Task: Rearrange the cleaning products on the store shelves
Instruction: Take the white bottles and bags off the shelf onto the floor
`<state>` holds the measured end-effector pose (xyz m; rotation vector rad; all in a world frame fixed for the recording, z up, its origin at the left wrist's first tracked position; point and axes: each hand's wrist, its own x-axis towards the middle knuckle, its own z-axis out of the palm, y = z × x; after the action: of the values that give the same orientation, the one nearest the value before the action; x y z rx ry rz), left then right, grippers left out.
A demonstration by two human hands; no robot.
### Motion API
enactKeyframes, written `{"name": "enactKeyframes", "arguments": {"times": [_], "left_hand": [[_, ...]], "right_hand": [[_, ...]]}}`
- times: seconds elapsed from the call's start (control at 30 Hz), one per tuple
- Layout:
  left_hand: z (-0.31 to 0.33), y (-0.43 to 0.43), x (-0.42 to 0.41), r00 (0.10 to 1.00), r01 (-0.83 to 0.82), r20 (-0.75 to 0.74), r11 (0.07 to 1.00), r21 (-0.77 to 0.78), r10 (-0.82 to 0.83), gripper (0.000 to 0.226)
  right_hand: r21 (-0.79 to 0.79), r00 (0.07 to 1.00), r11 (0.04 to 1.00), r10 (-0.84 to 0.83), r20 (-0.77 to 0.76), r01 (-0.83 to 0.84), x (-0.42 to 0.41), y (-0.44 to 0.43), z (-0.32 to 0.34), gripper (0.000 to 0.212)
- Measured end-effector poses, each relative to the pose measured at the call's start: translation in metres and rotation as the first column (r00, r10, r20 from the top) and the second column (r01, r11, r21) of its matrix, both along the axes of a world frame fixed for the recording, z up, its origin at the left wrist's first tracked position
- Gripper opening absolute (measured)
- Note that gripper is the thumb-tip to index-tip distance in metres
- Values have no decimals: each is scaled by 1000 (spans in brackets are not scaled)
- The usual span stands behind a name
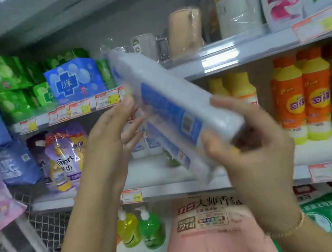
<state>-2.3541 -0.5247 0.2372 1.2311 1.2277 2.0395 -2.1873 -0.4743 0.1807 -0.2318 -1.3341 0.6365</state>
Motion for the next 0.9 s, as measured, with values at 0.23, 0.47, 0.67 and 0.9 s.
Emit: {"name": "enactKeyframes", "arguments": {"times": [0.23,0.47,0.67,0.9], "left_hand": [[-41,18,-60,944,-156,-329,875,-459,-4,61],[-102,20,-99,975,189,58,667,-721,-214,111],[-132,6,-125,923,384,264,658,-648,-279,104],[-126,12,-90,678,697,287,716,43,-677,54]], "right_hand": [[-549,914,736,261,-310,-396,-4,30,-8,23],[-665,925,645,300,-233,-377,-13,40,-33,21],[-702,861,500,320,-395,-507,-16,50,-47,29],[-658,700,274,439,-564,-702,-35,51,-39,24]]}}
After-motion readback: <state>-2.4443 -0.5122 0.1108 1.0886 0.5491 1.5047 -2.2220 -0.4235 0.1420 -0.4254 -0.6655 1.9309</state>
